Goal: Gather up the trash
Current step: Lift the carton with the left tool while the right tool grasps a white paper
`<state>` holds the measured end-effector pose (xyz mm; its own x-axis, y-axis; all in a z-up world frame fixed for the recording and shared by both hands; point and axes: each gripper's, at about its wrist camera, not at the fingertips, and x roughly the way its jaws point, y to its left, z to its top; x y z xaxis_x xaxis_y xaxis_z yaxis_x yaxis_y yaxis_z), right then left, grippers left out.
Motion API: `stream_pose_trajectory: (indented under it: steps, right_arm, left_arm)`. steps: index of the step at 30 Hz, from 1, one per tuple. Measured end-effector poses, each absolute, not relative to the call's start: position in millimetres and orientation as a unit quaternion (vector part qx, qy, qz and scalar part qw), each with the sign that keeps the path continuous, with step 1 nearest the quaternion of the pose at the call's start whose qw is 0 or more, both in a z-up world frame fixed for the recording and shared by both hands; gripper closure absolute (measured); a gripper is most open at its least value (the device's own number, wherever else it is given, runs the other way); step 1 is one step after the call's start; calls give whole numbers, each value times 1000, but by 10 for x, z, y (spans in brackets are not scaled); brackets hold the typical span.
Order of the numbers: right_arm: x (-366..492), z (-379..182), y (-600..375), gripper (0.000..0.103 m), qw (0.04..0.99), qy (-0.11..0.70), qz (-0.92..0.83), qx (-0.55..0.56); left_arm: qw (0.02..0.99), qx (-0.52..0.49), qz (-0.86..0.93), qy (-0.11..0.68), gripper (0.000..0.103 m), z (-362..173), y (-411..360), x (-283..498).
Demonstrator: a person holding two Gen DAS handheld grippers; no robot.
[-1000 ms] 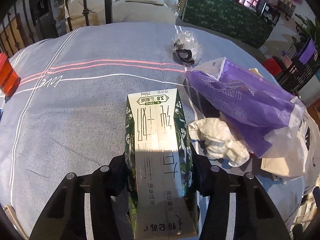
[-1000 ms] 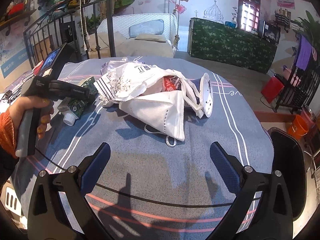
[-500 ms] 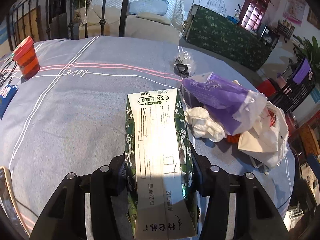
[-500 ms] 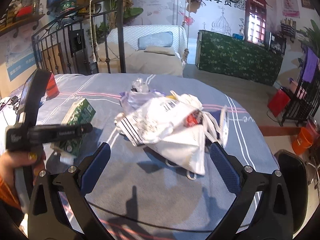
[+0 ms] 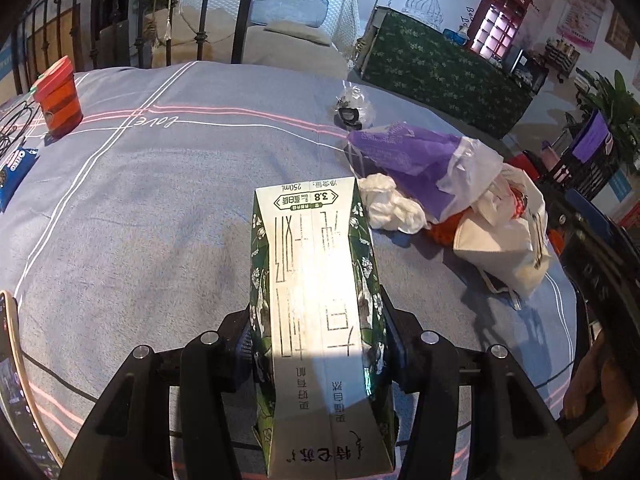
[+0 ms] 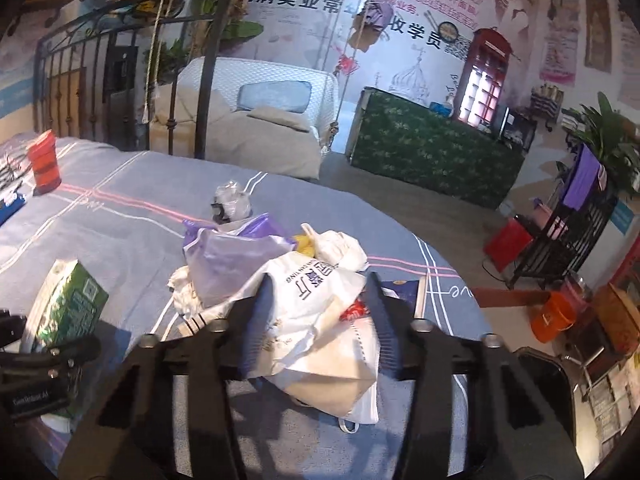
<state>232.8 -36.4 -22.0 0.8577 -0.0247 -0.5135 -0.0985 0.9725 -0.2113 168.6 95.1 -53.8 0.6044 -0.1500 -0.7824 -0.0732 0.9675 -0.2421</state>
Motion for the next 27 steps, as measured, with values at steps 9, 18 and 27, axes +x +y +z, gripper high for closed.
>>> stream_pose_trajectory:
  steps: [9, 18, 27]
  right_arm:
    - [2232, -57, -659, 102, 965, 249, 24, -76]
    - [2015, 134, -963, 102, 969, 242, 33, -26]
    - [1858, 137, -1168, 100, 966, 253, 55, 8]
  left_arm:
    - [888, -122, -35, 442, 51, -553, 834, 1631]
    - [892, -114, -47, 435, 51, -511, 717, 1602]
    - [898, -102, -73, 422, 51, -419, 495, 1573]
